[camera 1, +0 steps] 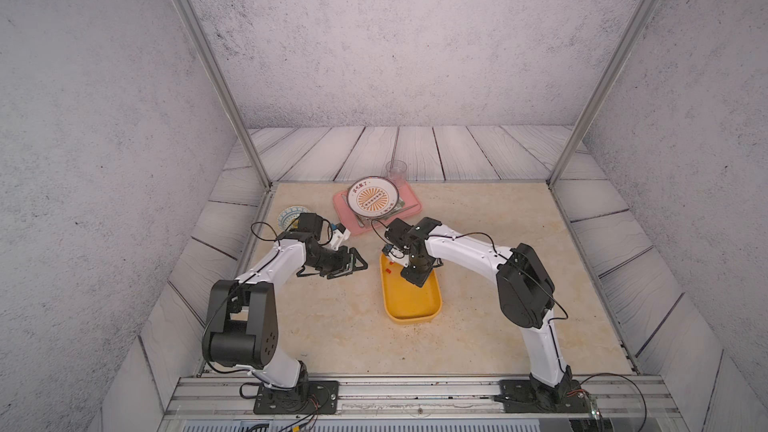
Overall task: Take the screw protection sleeves out of the storage box
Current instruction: Pick up the screw protection sleeve from the storage box, then place the screw protection sleeve at the center of the board.
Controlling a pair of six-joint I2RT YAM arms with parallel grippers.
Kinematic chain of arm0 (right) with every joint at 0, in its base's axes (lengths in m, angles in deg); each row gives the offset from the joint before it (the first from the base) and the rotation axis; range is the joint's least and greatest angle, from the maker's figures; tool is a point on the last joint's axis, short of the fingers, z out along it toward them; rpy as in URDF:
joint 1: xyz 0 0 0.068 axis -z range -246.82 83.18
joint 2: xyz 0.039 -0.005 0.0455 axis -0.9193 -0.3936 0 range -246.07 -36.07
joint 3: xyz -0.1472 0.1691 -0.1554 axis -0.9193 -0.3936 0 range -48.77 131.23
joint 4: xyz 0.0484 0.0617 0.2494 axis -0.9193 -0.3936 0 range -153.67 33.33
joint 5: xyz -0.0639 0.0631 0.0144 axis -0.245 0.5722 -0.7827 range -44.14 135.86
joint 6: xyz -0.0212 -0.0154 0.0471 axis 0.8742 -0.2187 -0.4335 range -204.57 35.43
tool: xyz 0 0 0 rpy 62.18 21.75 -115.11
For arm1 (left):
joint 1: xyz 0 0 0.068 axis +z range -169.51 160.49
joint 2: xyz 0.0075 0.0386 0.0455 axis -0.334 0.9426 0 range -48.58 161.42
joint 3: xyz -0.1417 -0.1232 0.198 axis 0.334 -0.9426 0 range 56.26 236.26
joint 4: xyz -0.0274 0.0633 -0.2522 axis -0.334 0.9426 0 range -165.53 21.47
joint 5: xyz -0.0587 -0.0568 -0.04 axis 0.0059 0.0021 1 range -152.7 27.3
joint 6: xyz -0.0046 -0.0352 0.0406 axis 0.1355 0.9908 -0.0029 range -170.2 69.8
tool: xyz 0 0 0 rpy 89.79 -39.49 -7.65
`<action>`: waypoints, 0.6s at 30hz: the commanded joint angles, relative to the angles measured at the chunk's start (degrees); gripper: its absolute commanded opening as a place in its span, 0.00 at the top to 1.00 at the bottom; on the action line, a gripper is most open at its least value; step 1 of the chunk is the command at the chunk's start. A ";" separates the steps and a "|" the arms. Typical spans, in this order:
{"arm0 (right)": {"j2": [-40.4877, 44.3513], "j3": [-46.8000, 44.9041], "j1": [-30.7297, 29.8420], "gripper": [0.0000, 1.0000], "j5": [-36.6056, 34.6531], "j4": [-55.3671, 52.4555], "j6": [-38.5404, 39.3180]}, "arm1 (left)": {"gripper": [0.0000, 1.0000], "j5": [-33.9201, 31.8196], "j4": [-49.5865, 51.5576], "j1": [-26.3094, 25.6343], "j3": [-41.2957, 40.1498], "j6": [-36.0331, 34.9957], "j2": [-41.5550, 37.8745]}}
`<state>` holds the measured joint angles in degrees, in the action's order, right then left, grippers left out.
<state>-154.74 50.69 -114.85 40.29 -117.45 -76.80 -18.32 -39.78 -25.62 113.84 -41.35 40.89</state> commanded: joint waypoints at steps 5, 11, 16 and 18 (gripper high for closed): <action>11.48 -7.17 5.97 1.00 2.52 2.75 2.34 | 0.30 -0.25 0.55 0.44 0.60 -1.33 -0.56; 8.98 -9.42 13.58 1.00 3.53 6.08 2.37 | 0.30 -0.87 0.64 0.42 0.95 -1.94 -0.35; 3.55 -7.95 16.63 1.00 1.10 7.83 2.34 | 0.30 -1.31 1.07 0.44 0.91 -2.59 -0.64; 1.56 -7.19 17.62 1.00 0.00 8.16 2.76 | 0.30 -1.31 1.16 0.42 0.93 -2.75 -0.62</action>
<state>-149.23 42.39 -97.98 42.06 -110.15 -74.77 -19.37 -39.60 -25.62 113.86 -42.67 40.89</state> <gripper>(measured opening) 0.045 0.704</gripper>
